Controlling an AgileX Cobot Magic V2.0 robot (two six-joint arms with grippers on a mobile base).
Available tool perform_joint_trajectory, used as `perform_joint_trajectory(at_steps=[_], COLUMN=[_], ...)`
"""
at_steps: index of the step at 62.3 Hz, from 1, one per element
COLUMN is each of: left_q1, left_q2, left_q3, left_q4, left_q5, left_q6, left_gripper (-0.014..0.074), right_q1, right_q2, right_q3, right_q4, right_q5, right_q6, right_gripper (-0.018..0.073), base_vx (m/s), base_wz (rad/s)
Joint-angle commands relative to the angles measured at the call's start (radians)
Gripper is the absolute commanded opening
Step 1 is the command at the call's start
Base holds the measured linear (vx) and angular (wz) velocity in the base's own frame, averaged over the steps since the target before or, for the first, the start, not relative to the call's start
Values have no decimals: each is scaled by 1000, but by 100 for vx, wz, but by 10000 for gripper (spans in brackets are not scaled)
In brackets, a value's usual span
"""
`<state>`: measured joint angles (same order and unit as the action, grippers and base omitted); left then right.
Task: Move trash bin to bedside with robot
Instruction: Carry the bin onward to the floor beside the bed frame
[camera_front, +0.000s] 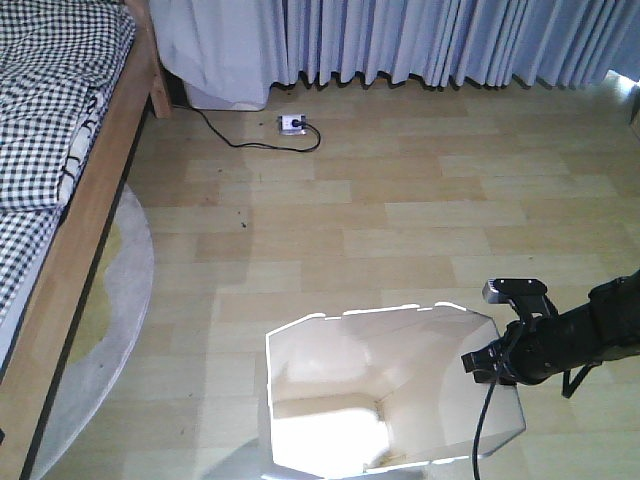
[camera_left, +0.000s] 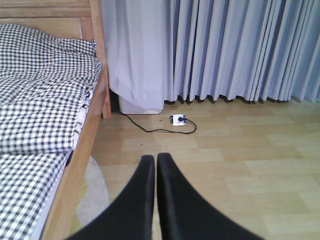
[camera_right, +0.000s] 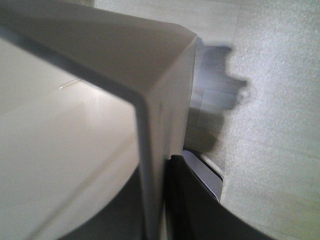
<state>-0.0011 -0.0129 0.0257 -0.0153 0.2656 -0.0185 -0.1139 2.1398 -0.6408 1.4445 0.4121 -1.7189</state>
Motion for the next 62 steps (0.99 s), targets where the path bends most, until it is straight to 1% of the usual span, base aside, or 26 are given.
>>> perform_joint_trajectory(at_steps=[1,28,62], left_q1=[-3,-3,-3], left_q2=[-14,-14,-14], left_q3=[19,19,19], left_q4=[-3,-3,-3], left_q5=[-69,-69,-69], left_q6=[-4,-4,-4], left_gripper=[-6,-6,-6], right_q1=[-2,-2,-2], right_q2=[-62,-62,-62], right_q3=[-10,-10,-10], right_q4=[31,31,31], right_q5=[197,197,197], right_q6=[4,4,4], right_gripper=[-5,-5,-5], base_vx=[25,24,23], base_wz=[-9,-5,5])
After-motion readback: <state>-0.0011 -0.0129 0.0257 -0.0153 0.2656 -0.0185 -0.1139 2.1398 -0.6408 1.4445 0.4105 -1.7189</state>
